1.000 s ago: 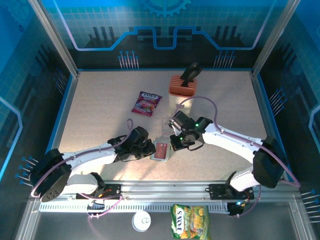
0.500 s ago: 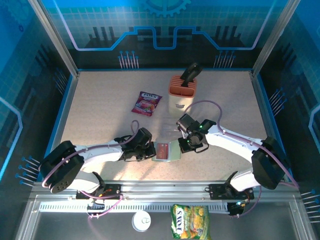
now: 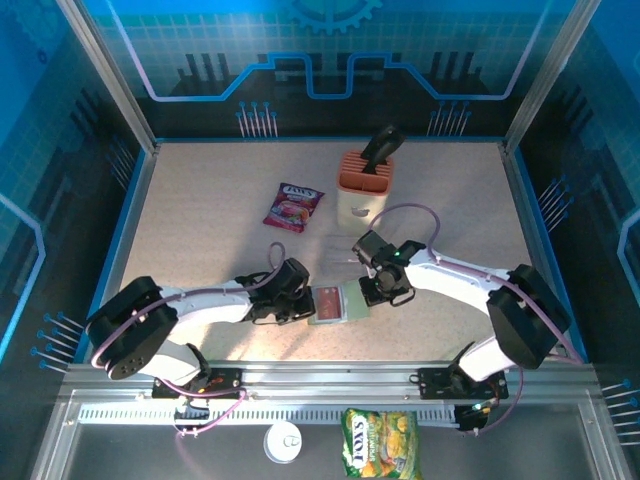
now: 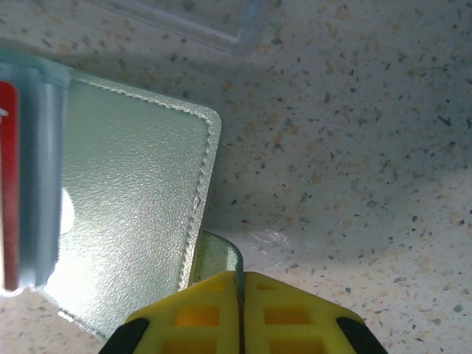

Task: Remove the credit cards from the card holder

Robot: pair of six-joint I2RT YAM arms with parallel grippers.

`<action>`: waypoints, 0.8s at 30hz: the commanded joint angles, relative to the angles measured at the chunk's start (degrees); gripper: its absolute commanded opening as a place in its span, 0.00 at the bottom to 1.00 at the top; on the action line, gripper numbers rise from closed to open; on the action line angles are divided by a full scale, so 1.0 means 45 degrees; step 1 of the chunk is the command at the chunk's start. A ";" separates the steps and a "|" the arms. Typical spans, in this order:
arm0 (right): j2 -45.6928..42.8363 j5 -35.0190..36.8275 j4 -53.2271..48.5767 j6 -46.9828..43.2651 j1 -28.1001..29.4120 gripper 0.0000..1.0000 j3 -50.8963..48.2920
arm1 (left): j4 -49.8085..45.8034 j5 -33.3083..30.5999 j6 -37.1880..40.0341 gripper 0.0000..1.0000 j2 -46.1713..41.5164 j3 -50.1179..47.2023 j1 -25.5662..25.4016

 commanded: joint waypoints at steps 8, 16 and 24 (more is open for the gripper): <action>0.0494 0.0494 0.0645 0.0275 -0.0140 0.08 -0.1034 | -0.0030 -0.0221 -0.0480 0.00 0.0200 -0.0417 -0.0404; -0.0464 0.1004 -0.0188 0.0542 -0.0130 0.25 -0.1075 | -0.0138 -0.0373 -0.0551 0.00 0.0183 -0.0378 -0.0460; -0.1988 0.1519 -0.0817 0.0812 -0.0360 0.37 -0.1596 | -0.0218 -0.0533 -0.0665 0.00 0.0121 -0.0466 -0.0486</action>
